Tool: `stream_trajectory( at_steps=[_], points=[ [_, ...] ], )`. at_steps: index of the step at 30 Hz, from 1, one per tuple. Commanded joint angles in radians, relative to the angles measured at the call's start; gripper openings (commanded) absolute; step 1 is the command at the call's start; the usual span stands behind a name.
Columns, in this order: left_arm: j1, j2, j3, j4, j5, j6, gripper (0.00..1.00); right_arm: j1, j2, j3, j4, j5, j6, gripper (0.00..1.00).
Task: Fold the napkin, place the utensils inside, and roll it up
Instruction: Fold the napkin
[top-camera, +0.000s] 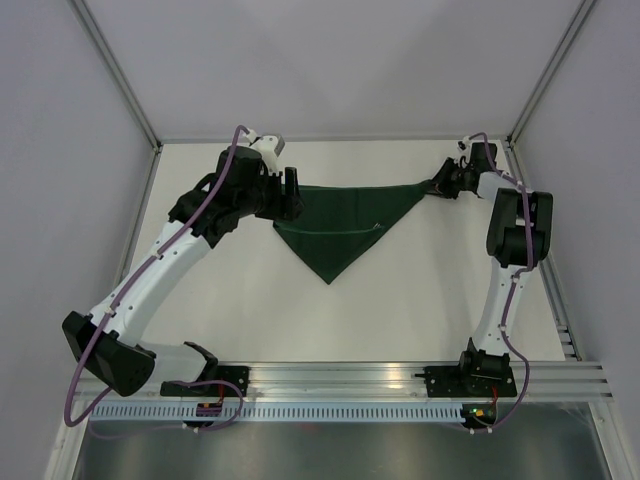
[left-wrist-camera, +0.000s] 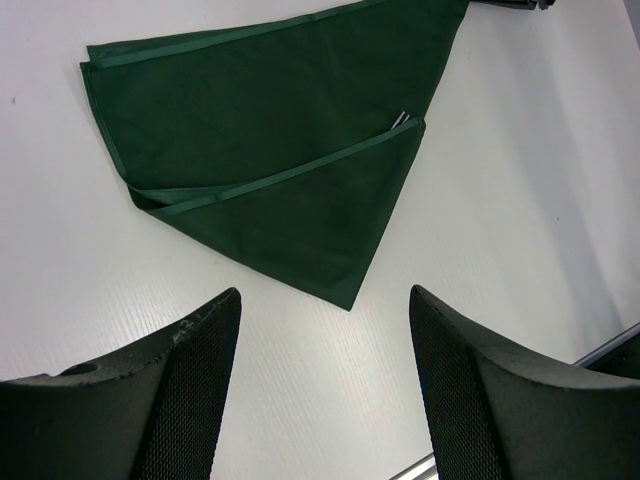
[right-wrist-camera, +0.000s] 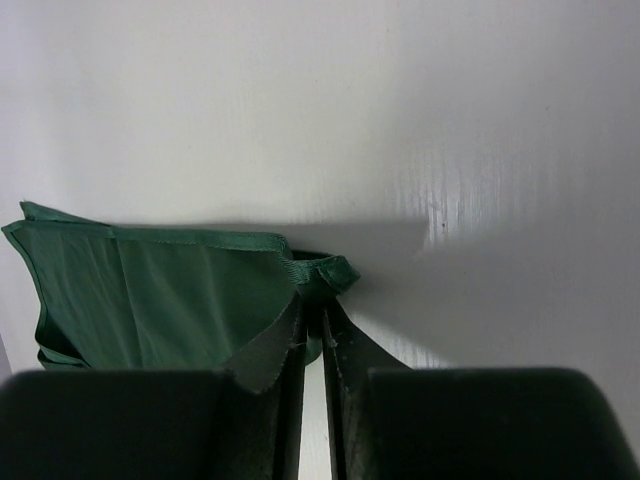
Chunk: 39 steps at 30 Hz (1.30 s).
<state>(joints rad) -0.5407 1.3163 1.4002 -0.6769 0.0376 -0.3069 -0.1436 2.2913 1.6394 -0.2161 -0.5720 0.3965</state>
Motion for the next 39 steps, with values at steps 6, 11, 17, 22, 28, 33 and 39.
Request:
stream_trajectory(
  at_steps=[6,11,17,22,28,33,39],
  points=[
    [0.001,-0.003,-0.012,0.043,0.033,0.002,0.72,0.015,-0.199,-0.081,0.087,-0.011,-0.077,0.15],
    [0.001,-0.005,-0.015,0.046,0.041,-0.006,0.72,0.065,-0.311,-0.154,0.086,0.006,-0.169,0.15],
    [0.001,-0.009,-0.015,0.053,0.047,-0.018,0.72,0.191,-0.459,-0.277,0.084,0.057,-0.336,0.15],
    [0.001,-0.015,-0.015,0.054,0.056,-0.027,0.72,0.309,-0.547,-0.337,0.057,0.104,-0.468,0.15],
    [0.001,-0.04,-0.018,0.054,0.044,-0.047,0.72,0.47,-0.596,-0.357,-0.019,0.145,-0.567,0.15],
    [0.001,-0.061,-0.01,0.053,0.044,-0.061,0.72,0.619,-0.609,-0.395,-0.046,0.239,-0.665,0.14],
    [0.001,-0.092,-0.009,0.051,0.042,-0.075,0.73,0.731,-0.595,-0.429,-0.06,0.281,-0.694,0.14]
  ],
)
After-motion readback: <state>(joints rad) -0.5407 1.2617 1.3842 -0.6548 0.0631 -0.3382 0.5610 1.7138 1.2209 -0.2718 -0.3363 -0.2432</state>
